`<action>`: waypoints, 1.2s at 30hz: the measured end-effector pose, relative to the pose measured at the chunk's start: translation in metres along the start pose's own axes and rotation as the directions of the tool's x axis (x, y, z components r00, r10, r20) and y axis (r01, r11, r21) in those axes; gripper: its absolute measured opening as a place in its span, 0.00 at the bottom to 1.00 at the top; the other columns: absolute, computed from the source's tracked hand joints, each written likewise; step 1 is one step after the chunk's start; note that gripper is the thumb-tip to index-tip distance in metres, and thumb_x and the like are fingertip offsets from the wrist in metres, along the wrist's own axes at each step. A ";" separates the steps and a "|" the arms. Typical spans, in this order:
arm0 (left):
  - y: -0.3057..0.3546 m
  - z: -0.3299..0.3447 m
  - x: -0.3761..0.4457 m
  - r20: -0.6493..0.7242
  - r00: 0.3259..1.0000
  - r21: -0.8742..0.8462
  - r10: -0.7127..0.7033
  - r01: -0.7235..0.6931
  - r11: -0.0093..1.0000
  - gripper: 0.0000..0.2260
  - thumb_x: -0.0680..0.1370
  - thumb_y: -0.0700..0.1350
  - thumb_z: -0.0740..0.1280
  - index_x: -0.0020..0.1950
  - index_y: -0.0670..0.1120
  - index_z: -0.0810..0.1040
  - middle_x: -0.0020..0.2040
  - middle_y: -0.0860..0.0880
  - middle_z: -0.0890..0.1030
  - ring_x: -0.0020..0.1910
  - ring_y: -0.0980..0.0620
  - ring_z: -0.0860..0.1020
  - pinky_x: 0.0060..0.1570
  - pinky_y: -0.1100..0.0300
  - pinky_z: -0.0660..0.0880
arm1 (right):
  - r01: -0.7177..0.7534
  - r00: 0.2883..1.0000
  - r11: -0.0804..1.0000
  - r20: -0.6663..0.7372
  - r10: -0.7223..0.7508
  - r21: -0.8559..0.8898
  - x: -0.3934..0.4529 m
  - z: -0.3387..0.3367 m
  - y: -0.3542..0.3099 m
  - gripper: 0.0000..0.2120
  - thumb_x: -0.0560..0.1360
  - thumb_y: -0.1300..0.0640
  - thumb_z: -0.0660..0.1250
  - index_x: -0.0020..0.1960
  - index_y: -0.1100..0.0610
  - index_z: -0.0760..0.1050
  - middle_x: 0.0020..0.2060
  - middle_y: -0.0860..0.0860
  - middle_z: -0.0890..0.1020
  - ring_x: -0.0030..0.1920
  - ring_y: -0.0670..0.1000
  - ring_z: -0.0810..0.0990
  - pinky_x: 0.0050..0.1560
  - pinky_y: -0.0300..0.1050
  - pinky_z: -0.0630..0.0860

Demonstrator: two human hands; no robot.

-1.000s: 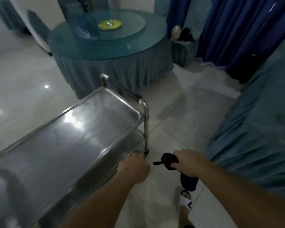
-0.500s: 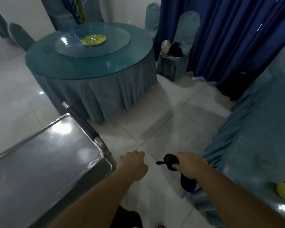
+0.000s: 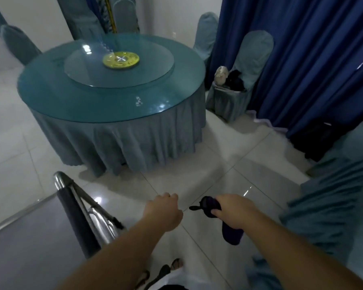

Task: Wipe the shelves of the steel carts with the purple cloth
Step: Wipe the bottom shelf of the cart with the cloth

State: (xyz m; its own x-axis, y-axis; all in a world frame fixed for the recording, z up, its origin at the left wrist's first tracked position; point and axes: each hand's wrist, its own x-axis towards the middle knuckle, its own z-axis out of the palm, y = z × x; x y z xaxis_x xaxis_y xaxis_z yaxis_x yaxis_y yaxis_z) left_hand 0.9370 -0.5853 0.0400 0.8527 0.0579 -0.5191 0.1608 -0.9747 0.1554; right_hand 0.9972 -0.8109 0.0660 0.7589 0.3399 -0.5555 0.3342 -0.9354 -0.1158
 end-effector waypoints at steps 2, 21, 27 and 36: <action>-0.014 -0.025 0.025 -0.019 1.000 -0.027 -0.007 0.006 1.000 0.24 0.85 0.58 0.58 0.79 0.50 0.65 0.75 0.46 0.72 0.72 0.41 0.72 0.66 0.44 0.72 | 0.006 1.000 1.000 0.014 -0.006 -0.012 0.033 -0.023 -0.006 0.14 0.82 0.41 0.62 0.61 0.50 0.74 0.53 0.49 0.81 0.51 0.53 0.80 0.54 0.51 0.80; -0.216 -0.129 0.178 -0.024 0.738 -0.426 -0.674 0.603 0.675 0.26 0.81 0.61 0.58 0.78 0.53 0.68 0.71 0.48 0.75 0.67 0.43 0.75 0.62 0.44 0.73 | 0.602 0.798 0.747 0.239 -0.553 -0.283 0.381 -0.212 -0.208 0.14 0.82 0.39 0.62 0.57 0.49 0.73 0.51 0.49 0.79 0.50 0.53 0.80 0.53 0.53 0.79; -0.261 -0.146 0.167 0.029 0.558 -0.532 -0.829 0.711 0.460 0.25 0.82 0.59 0.60 0.78 0.52 0.68 0.72 0.49 0.74 0.68 0.45 0.74 0.64 0.48 0.75 | 0.764 0.645 0.568 0.360 -0.674 -0.306 0.446 -0.241 -0.313 0.14 0.82 0.40 0.62 0.59 0.49 0.73 0.49 0.48 0.78 0.49 0.52 0.78 0.46 0.49 0.75; -0.399 -0.138 0.153 0.106 0.336 -0.613 -0.936 0.763 0.204 0.26 0.82 0.60 0.59 0.79 0.53 0.68 0.73 0.48 0.75 0.67 0.45 0.76 0.63 0.48 0.76 | 0.882 0.454 0.309 0.462 -0.762 -0.356 0.486 -0.234 -0.515 0.12 0.82 0.43 0.63 0.57 0.51 0.73 0.48 0.50 0.80 0.47 0.52 0.79 0.44 0.49 0.76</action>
State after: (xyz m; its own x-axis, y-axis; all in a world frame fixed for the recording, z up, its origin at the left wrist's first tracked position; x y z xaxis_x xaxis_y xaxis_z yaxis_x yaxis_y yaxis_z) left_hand 1.0720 -0.1580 0.0147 0.0830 0.9089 -0.4087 0.9883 -0.0224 0.1510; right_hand 1.3247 -0.1407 0.0478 -0.1686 0.8221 -0.5438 0.9715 0.0453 -0.2327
